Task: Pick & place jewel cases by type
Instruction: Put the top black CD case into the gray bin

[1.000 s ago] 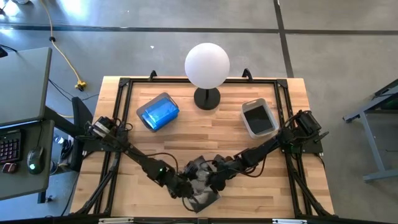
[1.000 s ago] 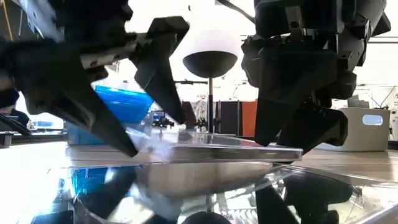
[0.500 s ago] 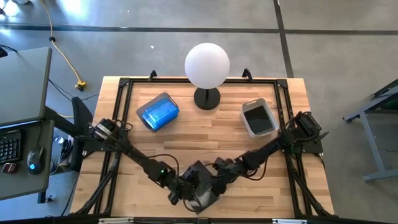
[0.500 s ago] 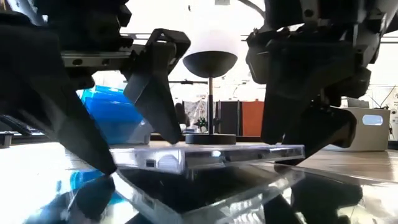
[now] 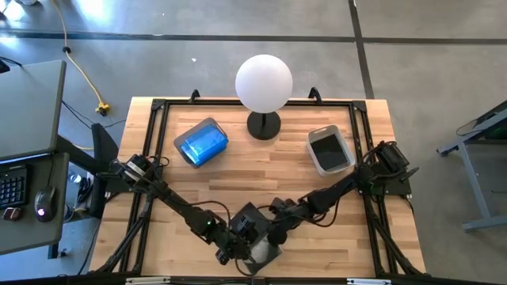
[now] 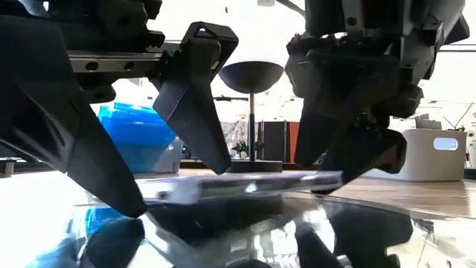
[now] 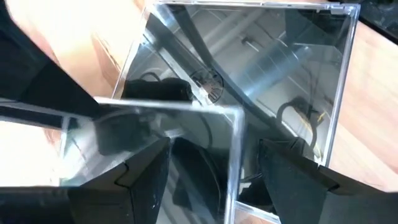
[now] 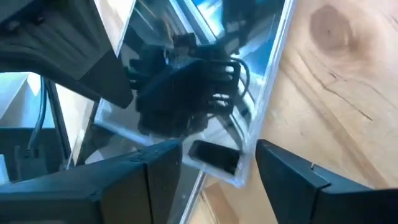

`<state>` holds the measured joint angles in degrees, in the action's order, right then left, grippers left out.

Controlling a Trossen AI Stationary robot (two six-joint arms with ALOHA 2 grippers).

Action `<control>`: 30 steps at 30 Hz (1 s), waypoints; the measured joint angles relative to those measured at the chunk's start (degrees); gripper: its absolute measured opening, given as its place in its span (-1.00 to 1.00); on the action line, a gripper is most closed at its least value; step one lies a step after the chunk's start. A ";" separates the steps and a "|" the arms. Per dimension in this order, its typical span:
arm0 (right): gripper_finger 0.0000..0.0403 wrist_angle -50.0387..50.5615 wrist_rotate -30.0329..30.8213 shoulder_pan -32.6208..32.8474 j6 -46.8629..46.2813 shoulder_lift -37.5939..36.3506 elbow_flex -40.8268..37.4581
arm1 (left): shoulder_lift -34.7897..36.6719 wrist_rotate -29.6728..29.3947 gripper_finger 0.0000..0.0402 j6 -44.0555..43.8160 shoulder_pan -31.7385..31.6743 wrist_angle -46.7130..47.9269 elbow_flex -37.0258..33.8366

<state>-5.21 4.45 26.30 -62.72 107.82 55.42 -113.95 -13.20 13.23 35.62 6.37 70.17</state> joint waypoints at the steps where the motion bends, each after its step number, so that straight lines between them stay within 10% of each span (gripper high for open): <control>1: -0.02 -0.18 -0.22 -0.15 0.06 -0.01 0.00 | 0.00 0.03 0.20 0.00 0.00 0.20 0.00; 30: -0.36 -1.60 -6.69 -1.70 1.24 -0.10 0.02 | -0.15 -2.77 0.20 1.63 0.48 9.24 7.27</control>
<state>-6.80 -2.24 24.60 -61.48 107.72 55.44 -114.10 -15.98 14.86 36.10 15.60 77.44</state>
